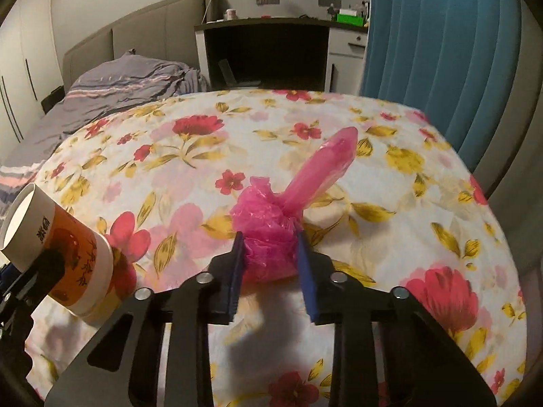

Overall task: Collect trash
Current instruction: 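Grasp the pink plastic bow with the right gripper, then carry the orange cup and pink bow over the grey bin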

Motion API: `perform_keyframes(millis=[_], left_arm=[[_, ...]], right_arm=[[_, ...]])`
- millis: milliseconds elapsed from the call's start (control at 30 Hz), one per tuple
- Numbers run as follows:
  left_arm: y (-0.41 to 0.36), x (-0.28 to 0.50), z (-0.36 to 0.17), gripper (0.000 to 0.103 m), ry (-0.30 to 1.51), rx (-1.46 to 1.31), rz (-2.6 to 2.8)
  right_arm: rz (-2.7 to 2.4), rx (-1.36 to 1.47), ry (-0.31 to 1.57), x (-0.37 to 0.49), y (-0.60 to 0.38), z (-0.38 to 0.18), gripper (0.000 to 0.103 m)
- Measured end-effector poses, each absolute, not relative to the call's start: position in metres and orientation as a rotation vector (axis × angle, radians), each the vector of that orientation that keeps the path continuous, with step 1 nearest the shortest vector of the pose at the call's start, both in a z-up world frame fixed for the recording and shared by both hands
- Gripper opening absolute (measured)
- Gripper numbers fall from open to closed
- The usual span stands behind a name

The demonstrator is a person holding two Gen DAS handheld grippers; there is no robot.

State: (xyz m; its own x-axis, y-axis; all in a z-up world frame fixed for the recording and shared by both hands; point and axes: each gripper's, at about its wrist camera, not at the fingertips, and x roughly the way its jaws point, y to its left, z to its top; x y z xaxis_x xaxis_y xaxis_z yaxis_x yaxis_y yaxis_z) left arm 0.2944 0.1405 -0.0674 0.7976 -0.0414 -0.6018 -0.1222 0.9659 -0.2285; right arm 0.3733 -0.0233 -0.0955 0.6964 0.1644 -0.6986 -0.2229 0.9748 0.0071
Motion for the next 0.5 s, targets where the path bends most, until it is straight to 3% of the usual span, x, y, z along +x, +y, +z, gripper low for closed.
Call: perform_keyframes(millis=[500], left_arm=[[0.112,0.276,-0.05,0.056,0.624,-0.221,-0.011]], right_arm=[[0.257,-0.083,0.631,0.287,-0.067,-0.04,0.027]])
